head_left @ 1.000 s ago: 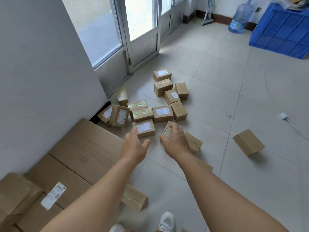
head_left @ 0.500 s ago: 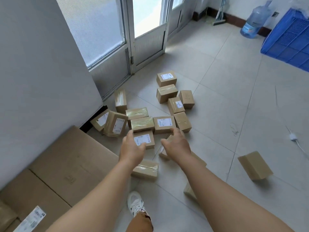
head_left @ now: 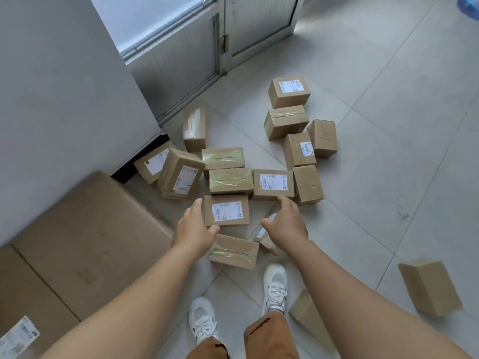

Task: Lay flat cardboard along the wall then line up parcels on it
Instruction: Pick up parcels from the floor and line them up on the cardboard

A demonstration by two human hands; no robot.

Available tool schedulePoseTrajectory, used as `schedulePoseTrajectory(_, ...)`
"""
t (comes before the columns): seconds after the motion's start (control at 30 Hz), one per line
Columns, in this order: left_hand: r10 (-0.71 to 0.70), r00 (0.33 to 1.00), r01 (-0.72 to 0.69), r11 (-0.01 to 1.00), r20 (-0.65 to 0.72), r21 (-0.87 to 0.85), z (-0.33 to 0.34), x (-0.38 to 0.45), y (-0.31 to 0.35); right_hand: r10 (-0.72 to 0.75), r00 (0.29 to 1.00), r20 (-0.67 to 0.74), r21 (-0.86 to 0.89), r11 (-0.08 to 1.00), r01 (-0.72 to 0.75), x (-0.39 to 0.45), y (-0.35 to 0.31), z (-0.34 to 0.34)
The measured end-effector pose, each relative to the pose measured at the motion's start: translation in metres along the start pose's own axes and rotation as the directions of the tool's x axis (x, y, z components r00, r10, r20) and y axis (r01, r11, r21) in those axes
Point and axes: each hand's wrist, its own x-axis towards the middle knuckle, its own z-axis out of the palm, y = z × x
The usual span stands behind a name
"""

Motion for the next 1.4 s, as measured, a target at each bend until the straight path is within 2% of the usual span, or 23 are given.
schedulePoseTrajectory(0.17,-0.044,0.998,0.038,0.991,0.044,0.129,0.051,0.046,-0.024,-0.056,0.989,0.137,-0.116,0.991,0.072,0.071,0.022,0.039)
schedulePoseTrajectory(0.3,-0.027,0.98,-0.049,0.93,0.199,0.365,0.102,0.084,-0.054,-0.105,0.958,0.267,-0.245,0.954,0.173,0.128,0.043,0.072)
schedulePoseTrajectory(0.43,-0.045,0.964,-0.08,0.889,0.26,0.452,0.154,0.118,-0.077,-0.15,0.918,0.367,-0.34,0.897,0.282,0.181,0.066,0.111)
schedulePoseTrajectory(0.57,-0.031,0.969,-0.095,0.867,0.243,0.49,0.206,0.153,-0.1,-0.232,0.864,0.447,-0.409,0.806,0.428,0.217,0.083,0.159)
schedulePoseTrajectory(0.7,-0.011,0.963,-0.13,0.855,0.267,0.503,0.244,0.177,-0.121,-0.292,0.801,0.522,-0.489,0.667,0.562,0.245,0.096,0.208)
schedulePoseTrajectory(0.8,0.043,0.946,-0.221,0.81,0.32,0.544,0.259,0.194,-0.132,-0.349,0.769,0.535,-0.545,0.553,0.63,0.271,0.098,0.238)
schedulePoseTrajectory(0.87,0.069,0.937,-0.261,0.789,0.342,0.557,0.269,0.203,-0.143,-0.367,0.777,0.511,-0.588,0.51,0.628,0.286,0.099,0.253)
schedulePoseTrajectory(1.03,0.228,0.93,-0.361,0.71,0.288,0.605,0.277,0.206,-0.176,-0.34,0.826,0.45,-0.661,0.495,0.564,0.304,0.113,0.278)
schedulePoseTrajectory(1.1,0.258,0.926,-0.375,0.712,0.276,0.593,0.283,0.19,-0.192,-0.334,0.842,0.425,-0.682,0.494,0.54,0.302,0.118,0.282)
schedulePoseTrajectory(1.2,0.431,0.889,-0.436,0.689,0.156,0.58,0.303,0.157,-0.222,-0.289,0.873,0.392,-0.706,0.514,0.487,0.298,0.121,0.286)
schedulePoseTrajectory(1.23,0.419,0.897,-0.417,0.703,0.138,0.576,0.305,0.146,-0.233,-0.287,0.875,0.39,-0.709,0.513,0.484,0.297,0.121,0.287)
schedulePoseTrajectory(1.27,0.347,0.921,-0.381,0.717,0.176,0.584,0.306,0.136,-0.241,-0.299,0.871,0.389,-0.708,0.507,0.491,0.297,0.119,0.287)
schedulePoseTrajectory(1.37,0.008,0.97,-0.151,0.801,0.243,0.579,0.307,0.116,-0.26,-0.356,0.851,0.387,-0.713,0.469,0.521,0.297,0.115,0.288)
schedulePoseTrajectory(1.4,-0.016,0.977,-0.111,0.815,0.214,0.568,0.309,0.114,-0.262,-0.37,0.845,0.386,-0.713,0.461,0.528,0.299,0.114,0.288)
